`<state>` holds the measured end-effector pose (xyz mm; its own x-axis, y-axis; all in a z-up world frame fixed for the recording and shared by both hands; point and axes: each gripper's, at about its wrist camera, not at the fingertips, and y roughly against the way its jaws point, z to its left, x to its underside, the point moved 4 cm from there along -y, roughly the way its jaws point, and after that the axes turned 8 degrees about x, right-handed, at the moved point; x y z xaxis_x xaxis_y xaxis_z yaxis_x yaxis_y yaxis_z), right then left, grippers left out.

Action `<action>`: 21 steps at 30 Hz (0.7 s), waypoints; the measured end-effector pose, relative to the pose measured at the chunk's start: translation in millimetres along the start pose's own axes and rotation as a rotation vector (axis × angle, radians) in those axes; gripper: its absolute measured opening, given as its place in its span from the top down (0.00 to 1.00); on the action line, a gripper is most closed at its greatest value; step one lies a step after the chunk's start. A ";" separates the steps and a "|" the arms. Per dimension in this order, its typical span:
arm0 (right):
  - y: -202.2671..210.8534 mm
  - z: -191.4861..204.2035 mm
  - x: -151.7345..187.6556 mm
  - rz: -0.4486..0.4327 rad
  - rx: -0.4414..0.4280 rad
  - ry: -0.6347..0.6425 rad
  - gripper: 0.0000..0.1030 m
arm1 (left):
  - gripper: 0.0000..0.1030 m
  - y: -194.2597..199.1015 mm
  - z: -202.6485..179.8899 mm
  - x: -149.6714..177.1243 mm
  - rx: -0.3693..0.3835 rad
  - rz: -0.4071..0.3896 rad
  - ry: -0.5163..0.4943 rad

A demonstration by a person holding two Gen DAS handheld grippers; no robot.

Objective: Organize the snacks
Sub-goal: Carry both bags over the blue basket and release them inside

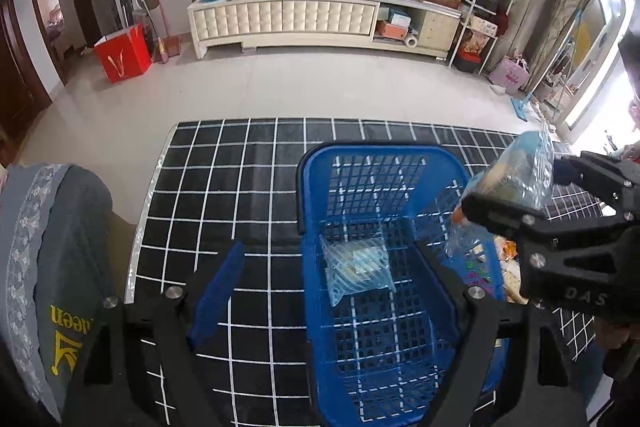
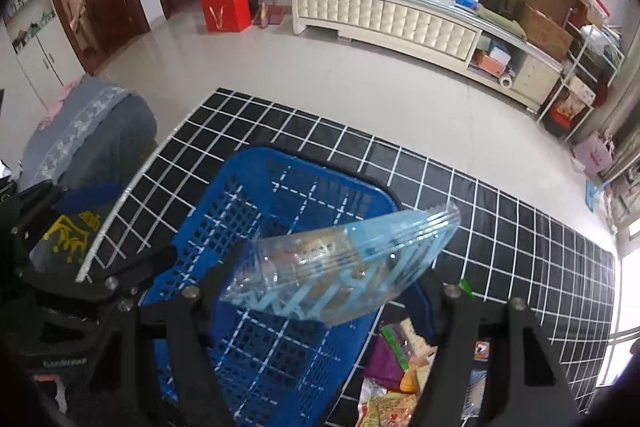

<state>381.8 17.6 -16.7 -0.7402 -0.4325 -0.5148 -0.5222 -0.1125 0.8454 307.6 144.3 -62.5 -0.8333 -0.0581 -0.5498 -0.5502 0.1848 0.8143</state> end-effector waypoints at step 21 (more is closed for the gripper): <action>-20.2 -11.6 -4.5 -0.024 0.132 0.044 0.04 | 0.21 -25.9 11.6 6.4 0.037 0.028 0.053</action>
<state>400.6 11.4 -29.8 -0.7089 -0.4704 -0.5256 -0.5928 -0.0064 0.8053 317.1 150.6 -89.3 -0.8504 -0.1040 -0.5158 -0.5253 0.2235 0.8210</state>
